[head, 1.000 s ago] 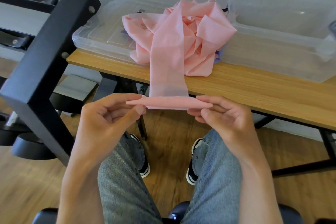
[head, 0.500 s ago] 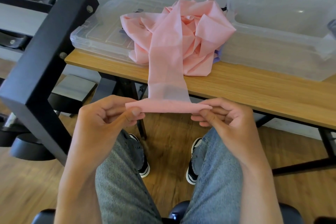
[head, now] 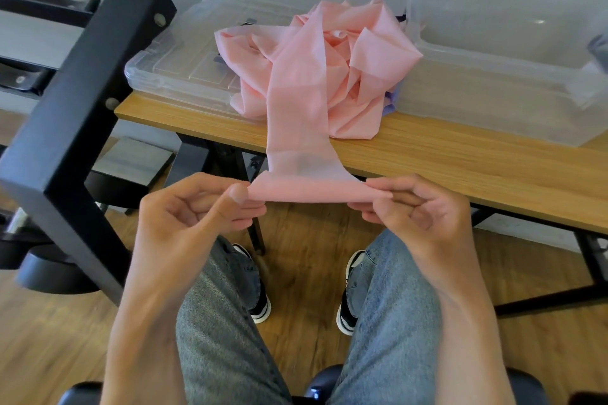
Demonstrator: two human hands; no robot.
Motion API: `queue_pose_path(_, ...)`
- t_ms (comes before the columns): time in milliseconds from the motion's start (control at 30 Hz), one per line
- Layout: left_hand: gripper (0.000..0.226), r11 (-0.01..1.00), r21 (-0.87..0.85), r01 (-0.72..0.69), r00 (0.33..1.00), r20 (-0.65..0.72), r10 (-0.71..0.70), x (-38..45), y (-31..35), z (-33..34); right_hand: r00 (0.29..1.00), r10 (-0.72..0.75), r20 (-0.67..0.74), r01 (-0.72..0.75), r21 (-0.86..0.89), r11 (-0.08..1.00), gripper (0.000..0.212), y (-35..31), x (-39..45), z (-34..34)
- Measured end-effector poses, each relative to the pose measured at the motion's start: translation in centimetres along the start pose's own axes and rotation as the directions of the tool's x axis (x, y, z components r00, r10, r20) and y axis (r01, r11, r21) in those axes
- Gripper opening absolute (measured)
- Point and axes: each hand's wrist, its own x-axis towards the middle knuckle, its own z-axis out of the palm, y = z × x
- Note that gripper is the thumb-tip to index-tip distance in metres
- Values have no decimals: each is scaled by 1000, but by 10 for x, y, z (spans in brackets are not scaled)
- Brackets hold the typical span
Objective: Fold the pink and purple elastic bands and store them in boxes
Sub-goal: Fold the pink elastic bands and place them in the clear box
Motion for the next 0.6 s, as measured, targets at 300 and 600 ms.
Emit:
queue_pose_path(300, 35, 988, 144, -51, 997, 69, 41, 3, -1, -6, 1000, 16, -15, -17, -132, 991, 31, 4, 4, 0)
queue_pose_path(600, 25, 992, 129, 11, 996, 87, -23, 5, -7, -4, 1000, -29, 6, 29, -190, 981, 11, 2, 0, -2)
